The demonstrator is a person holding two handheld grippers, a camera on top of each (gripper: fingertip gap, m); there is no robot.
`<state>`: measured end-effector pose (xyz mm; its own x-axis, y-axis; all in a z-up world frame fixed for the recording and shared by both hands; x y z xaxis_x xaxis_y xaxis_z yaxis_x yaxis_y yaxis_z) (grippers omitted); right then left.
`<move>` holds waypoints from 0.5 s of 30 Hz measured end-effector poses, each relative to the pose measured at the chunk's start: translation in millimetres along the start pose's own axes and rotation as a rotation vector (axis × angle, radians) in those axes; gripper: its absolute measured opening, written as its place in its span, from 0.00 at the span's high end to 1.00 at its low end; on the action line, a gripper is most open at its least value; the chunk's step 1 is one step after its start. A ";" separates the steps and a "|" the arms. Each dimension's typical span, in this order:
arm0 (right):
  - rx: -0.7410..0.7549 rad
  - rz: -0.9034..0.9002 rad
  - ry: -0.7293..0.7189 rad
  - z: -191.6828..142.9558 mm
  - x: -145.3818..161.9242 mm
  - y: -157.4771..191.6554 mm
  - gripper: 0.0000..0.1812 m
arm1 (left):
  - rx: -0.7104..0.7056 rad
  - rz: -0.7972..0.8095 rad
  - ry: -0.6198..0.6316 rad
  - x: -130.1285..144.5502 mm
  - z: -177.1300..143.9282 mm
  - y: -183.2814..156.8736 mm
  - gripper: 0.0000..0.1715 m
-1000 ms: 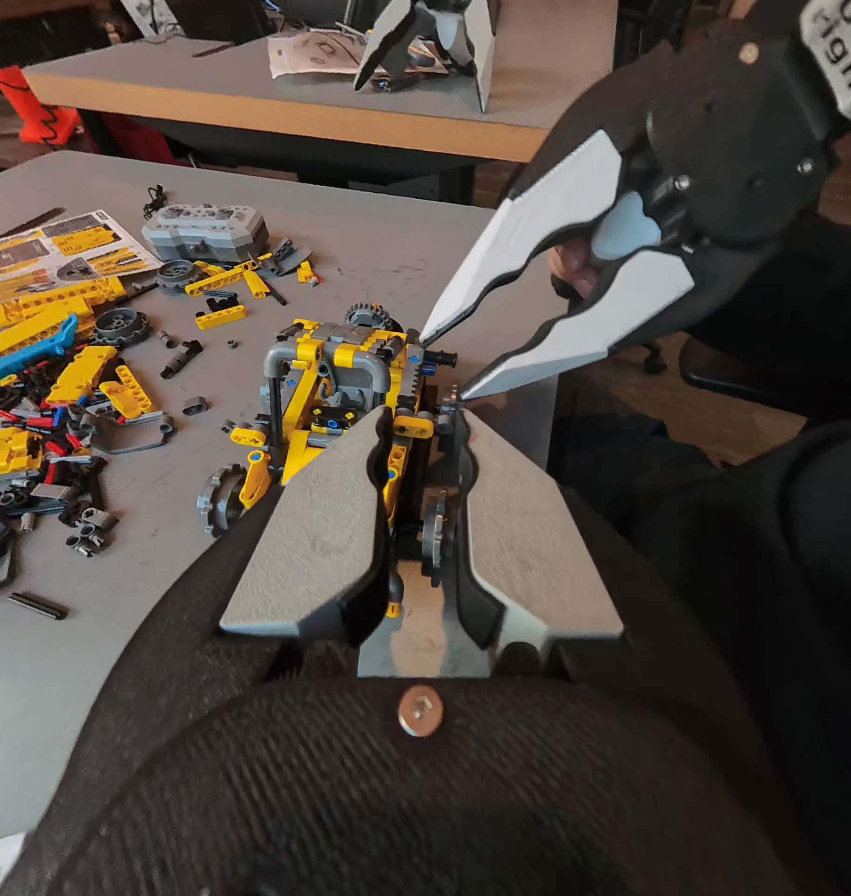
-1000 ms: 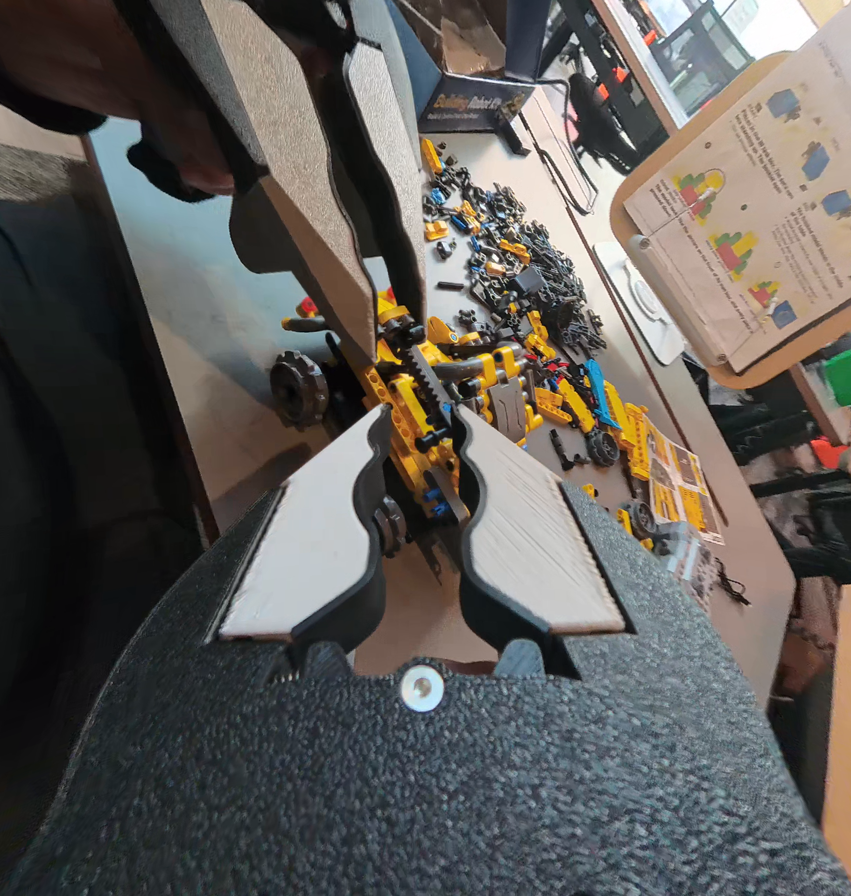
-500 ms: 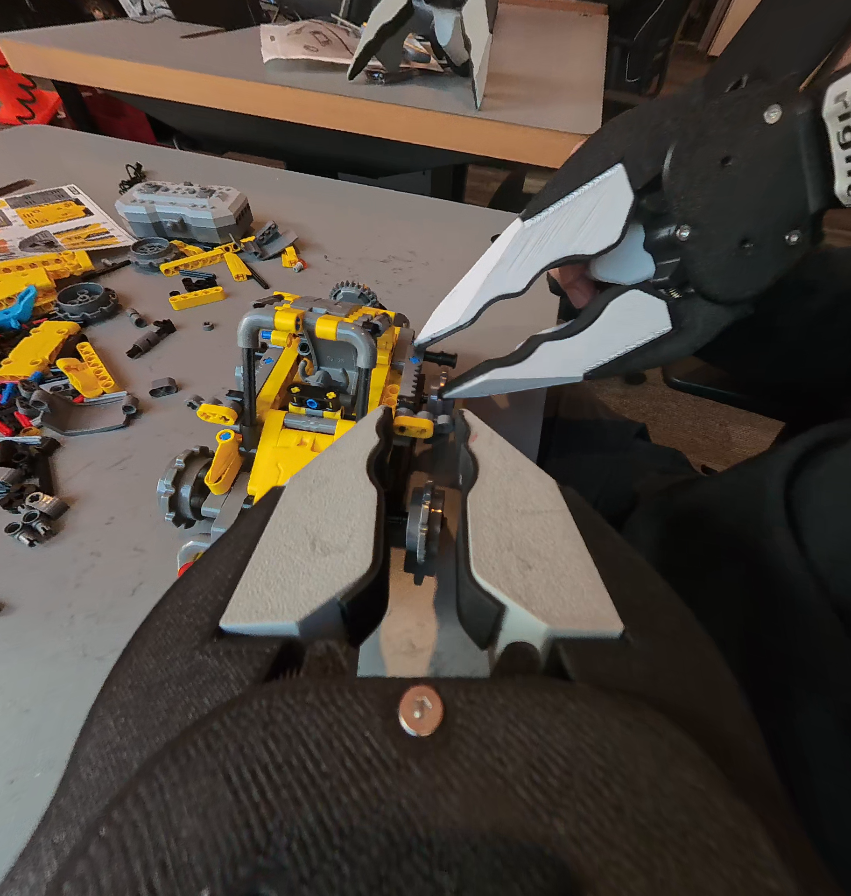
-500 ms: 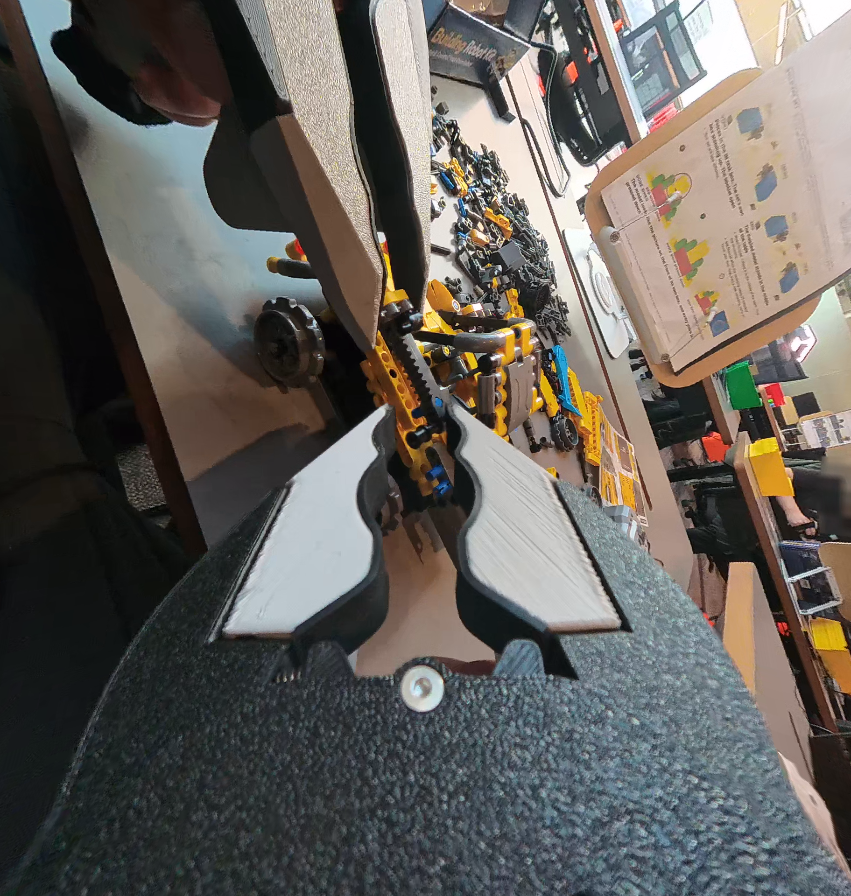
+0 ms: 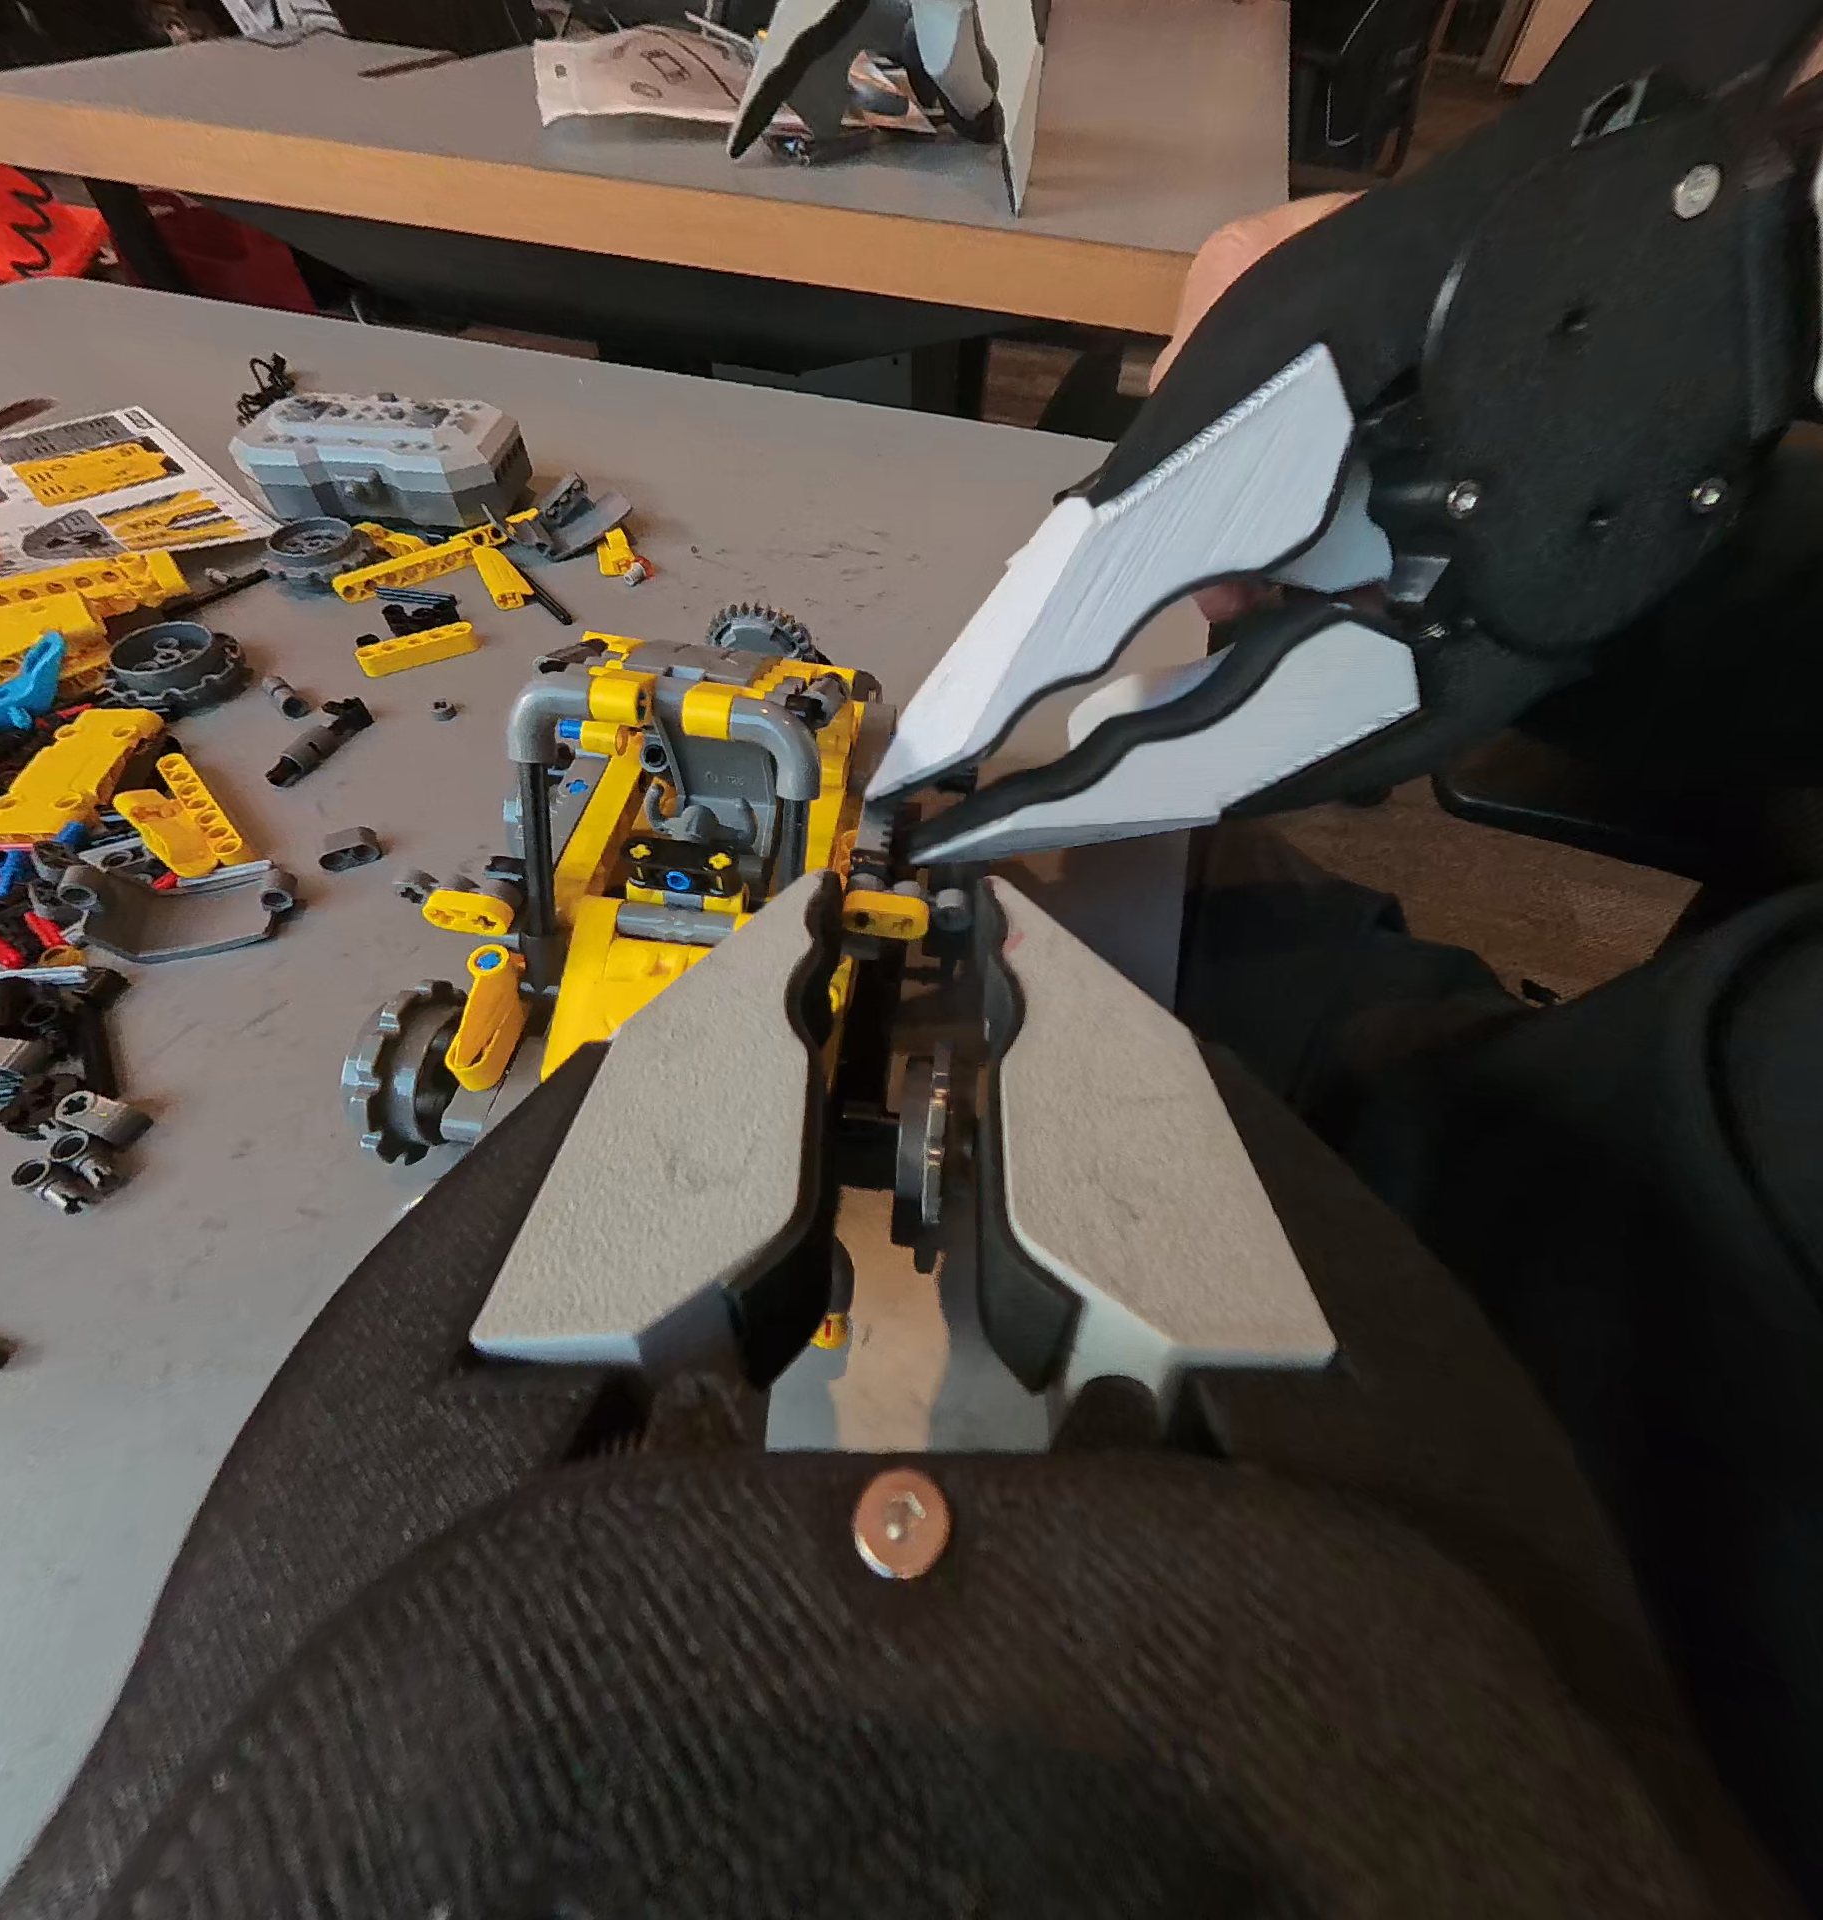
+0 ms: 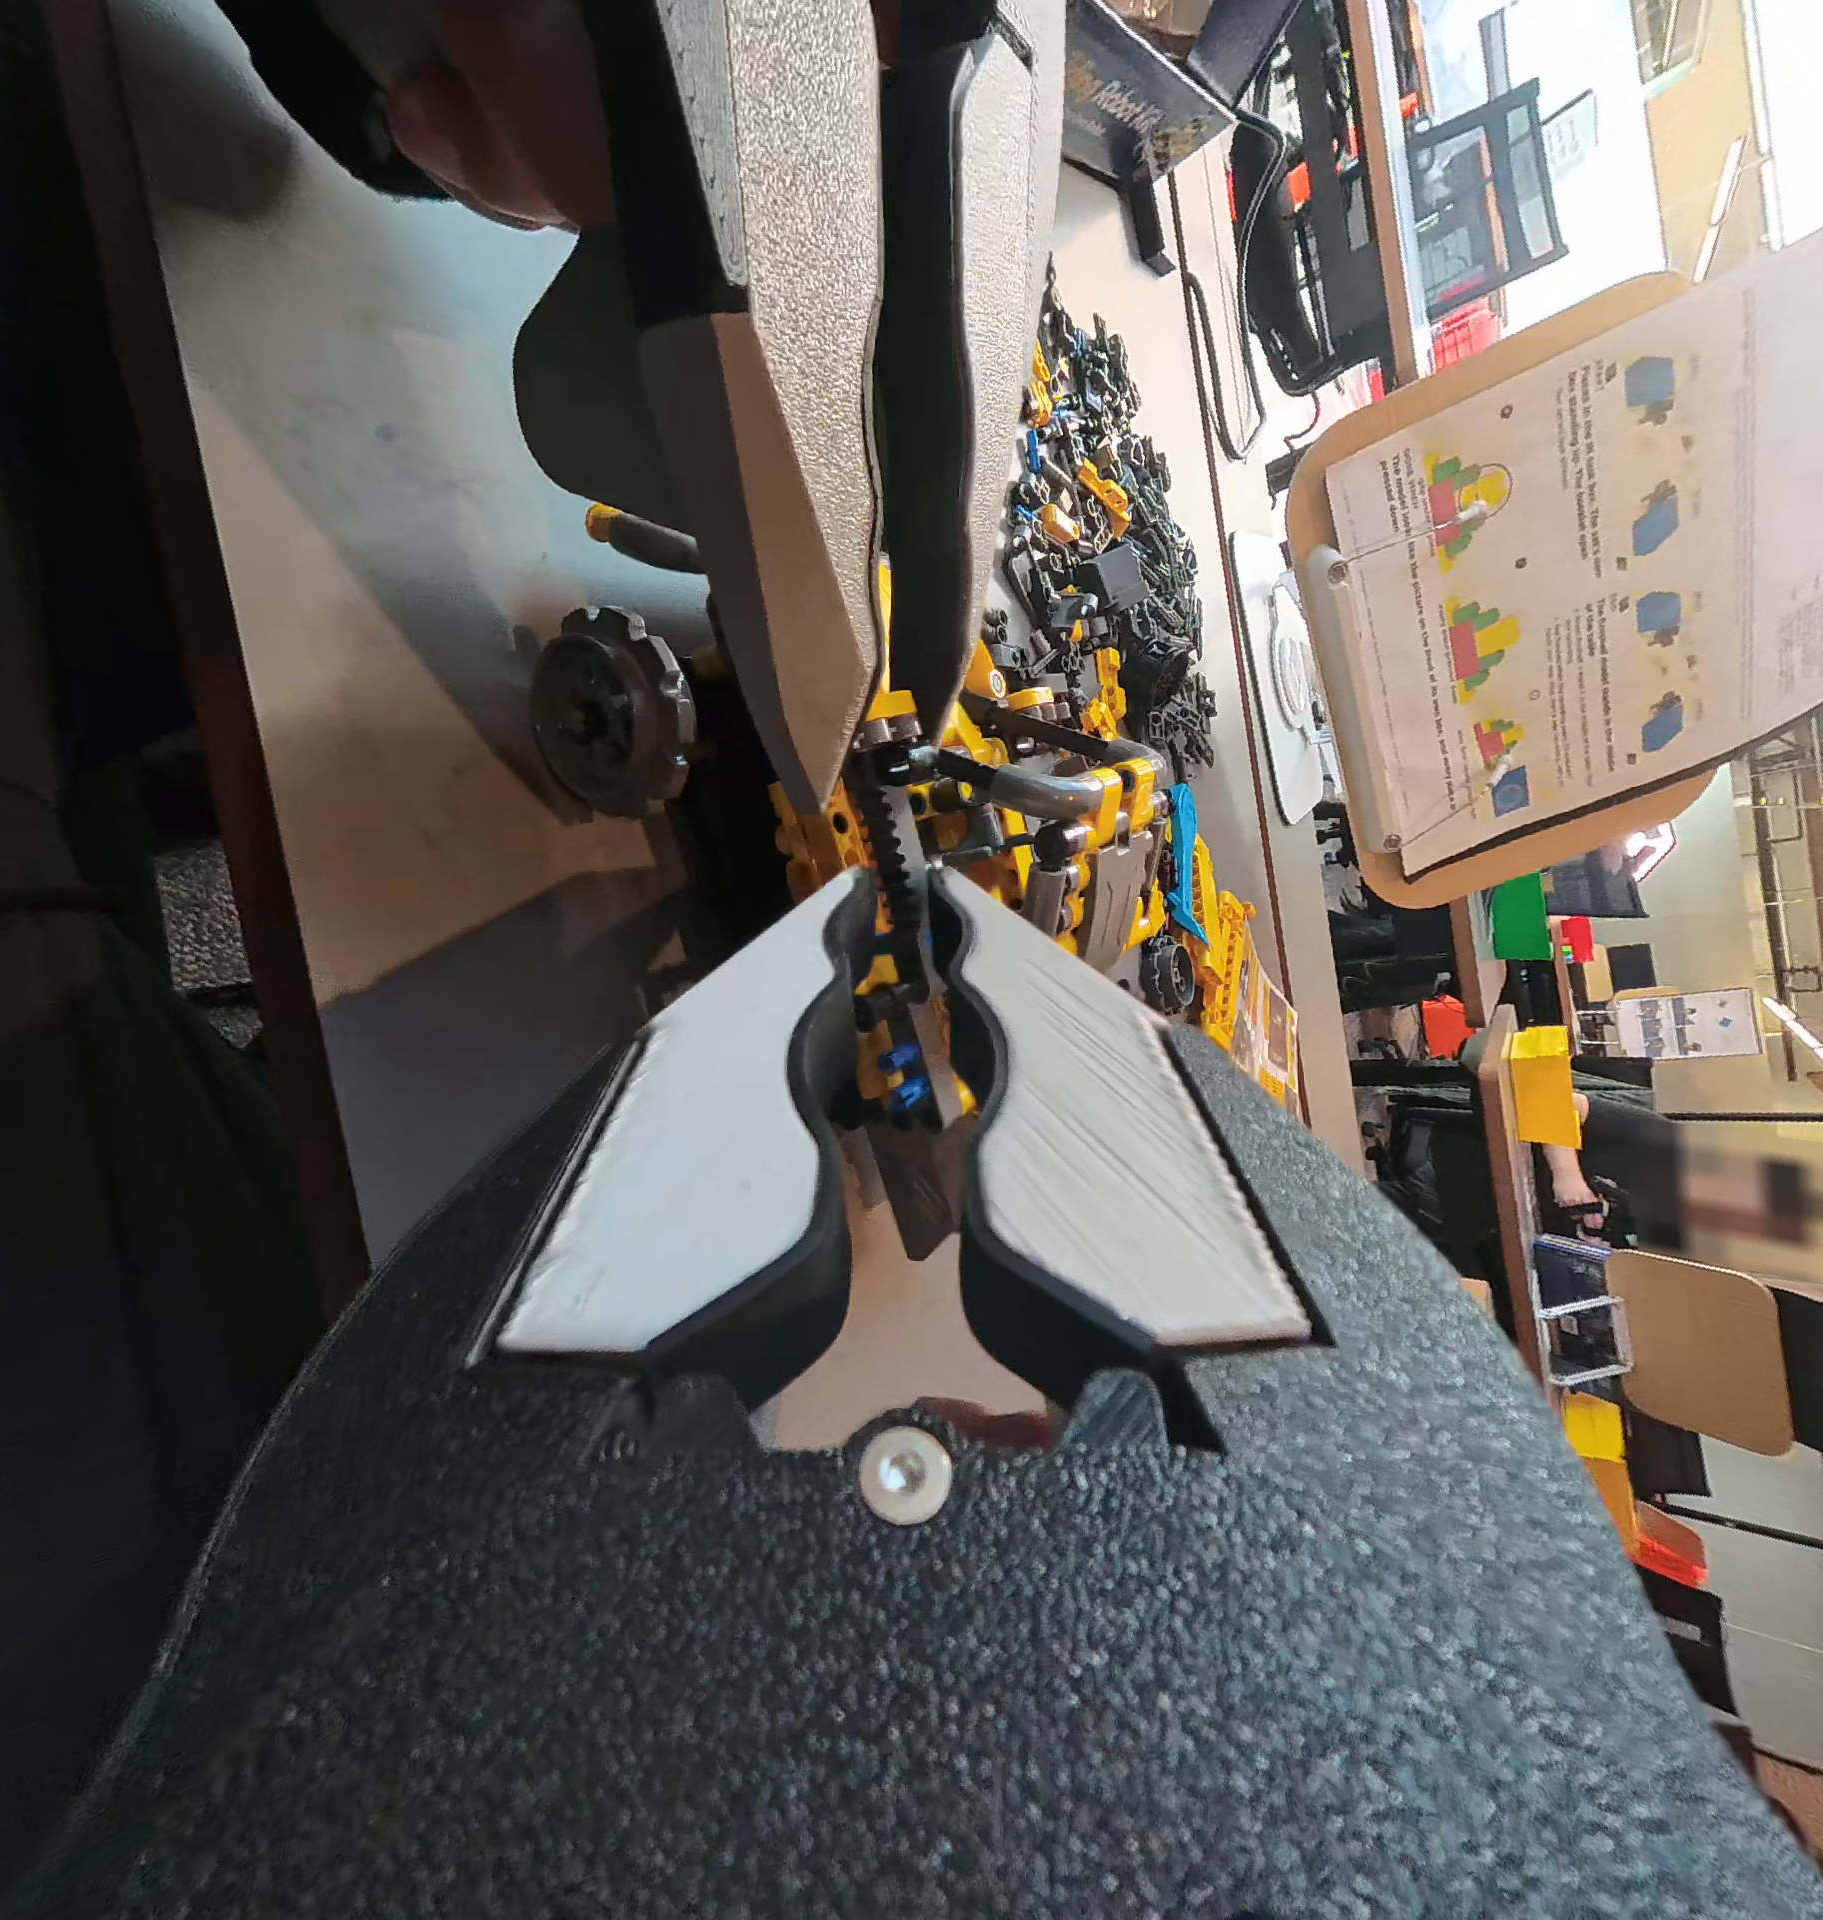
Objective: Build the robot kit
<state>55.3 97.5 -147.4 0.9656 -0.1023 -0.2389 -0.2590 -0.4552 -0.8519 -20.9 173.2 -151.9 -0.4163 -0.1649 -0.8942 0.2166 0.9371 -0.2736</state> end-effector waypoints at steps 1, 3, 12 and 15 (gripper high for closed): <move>0.001 -0.006 0.004 0.4 0.0 0.0 0.95 | 0.003 -0.004 0.001 0.0 0.3 -0.1 0.87; -0.005 -0.011 0.013 1.9 1.3 1.3 0.95 | -0.002 0.002 0.005 0.5 1.0 -0.4 0.87; 0.017 -0.026 0.020 3.9 0.3 -0.9 0.95 | -0.024 0.033 0.002 -3.5 -2.2 0.3 0.87; 0.013 -0.024 0.029 4.8 2.3 -1.6 0.95 | -0.019 0.026 0.000 -3.9 -2.7 1.6 0.87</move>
<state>57.8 102.2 -148.8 0.9717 -0.1169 -0.2054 -0.2361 -0.4462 -0.8632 -21.3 176.2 -147.9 -0.4106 -0.1400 -0.9010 0.2110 0.9468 -0.2432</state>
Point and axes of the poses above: each gripper's, where its closed fingertips meet, z out along the fingers, x out of its underside, y = z × x across the jaws, the point moved 7 cm from there along -z, back along the fingers, and after that the axes turned 14 degrees about -z, right-handed, at the moved point
